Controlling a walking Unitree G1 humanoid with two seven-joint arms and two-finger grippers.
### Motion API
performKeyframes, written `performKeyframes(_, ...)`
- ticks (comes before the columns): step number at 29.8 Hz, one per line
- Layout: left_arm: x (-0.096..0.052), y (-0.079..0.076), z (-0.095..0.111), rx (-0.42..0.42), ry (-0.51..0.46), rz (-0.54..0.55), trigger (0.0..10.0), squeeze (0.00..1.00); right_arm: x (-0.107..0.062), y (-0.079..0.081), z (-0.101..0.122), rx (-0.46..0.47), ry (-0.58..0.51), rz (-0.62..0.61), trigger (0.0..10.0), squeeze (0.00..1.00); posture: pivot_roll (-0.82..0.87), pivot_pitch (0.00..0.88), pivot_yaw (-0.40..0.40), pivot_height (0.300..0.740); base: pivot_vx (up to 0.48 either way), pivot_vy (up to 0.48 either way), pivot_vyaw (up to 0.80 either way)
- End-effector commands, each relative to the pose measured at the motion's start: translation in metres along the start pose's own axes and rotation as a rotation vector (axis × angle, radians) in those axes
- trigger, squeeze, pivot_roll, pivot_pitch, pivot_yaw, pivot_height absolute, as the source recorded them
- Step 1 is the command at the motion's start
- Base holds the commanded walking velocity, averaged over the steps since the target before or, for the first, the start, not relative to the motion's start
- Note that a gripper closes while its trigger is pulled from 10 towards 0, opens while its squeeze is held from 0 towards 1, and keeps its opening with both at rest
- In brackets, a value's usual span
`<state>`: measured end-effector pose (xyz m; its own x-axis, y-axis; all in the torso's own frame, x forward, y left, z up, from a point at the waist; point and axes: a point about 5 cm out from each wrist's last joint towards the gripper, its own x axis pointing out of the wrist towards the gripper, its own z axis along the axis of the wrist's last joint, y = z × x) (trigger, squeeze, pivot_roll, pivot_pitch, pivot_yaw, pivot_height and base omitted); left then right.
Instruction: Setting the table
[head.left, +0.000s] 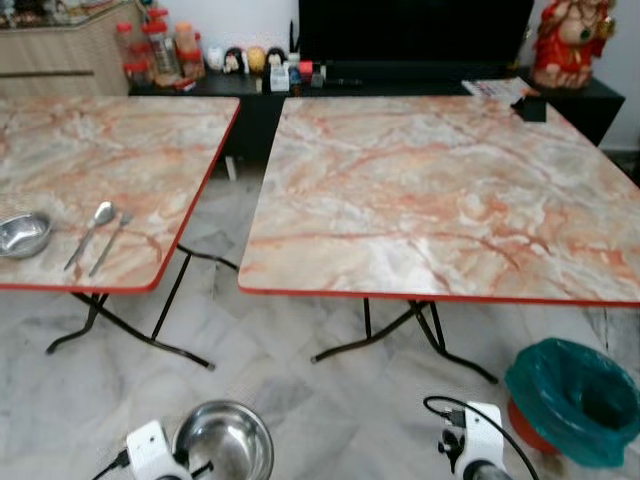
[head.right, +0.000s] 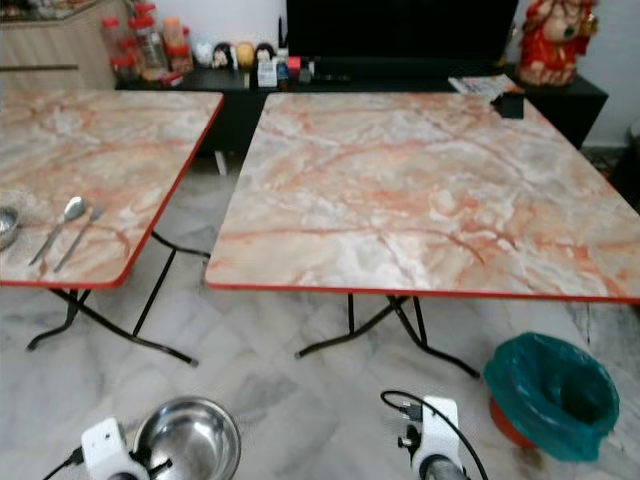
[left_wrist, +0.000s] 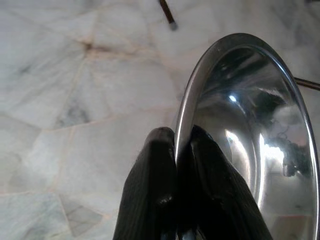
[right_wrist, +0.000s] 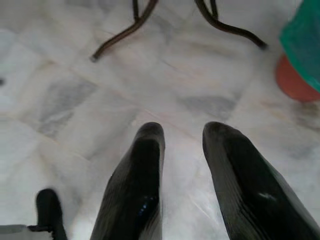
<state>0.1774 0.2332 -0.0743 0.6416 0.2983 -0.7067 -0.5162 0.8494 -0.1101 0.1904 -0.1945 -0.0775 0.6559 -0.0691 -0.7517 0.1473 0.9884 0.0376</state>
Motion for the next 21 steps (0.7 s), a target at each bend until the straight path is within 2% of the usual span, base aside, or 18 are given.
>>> performKeyframes(1, 0.0, -0.006, -0.002, -0.008, 0.003, -0.013, 10.0, 0.0, 0.0, -0.009, 0.003, -0.004, -0.006, -0.026, 10.0, 0.0, 0.03, 0.001, 0.009, 0.74, 0.255, -0.39, 0.0)
performKeyframes(10, -0.001, 0.002, -0.003, 0.007, 0.009, -0.003, 10.0, 0.0, 0.0, -0.01, 0.004, 0.011, -0.013, -0.039, 10.0, 0.0, 0.0, 0.0, 0.034, 0.74, 0.261, -0.397, 0.0)
performKeyframes(21, -0.002, 0.004, -0.005, 0.02, 0.01, -0.009, 10.0, 0.0, -0.001, -0.01, 0.0, 0.015, -0.007, -0.042, 10.0, 0.0, 0.01, 0.0, 0.035, 0.74, 0.27, -0.394, 0.0)
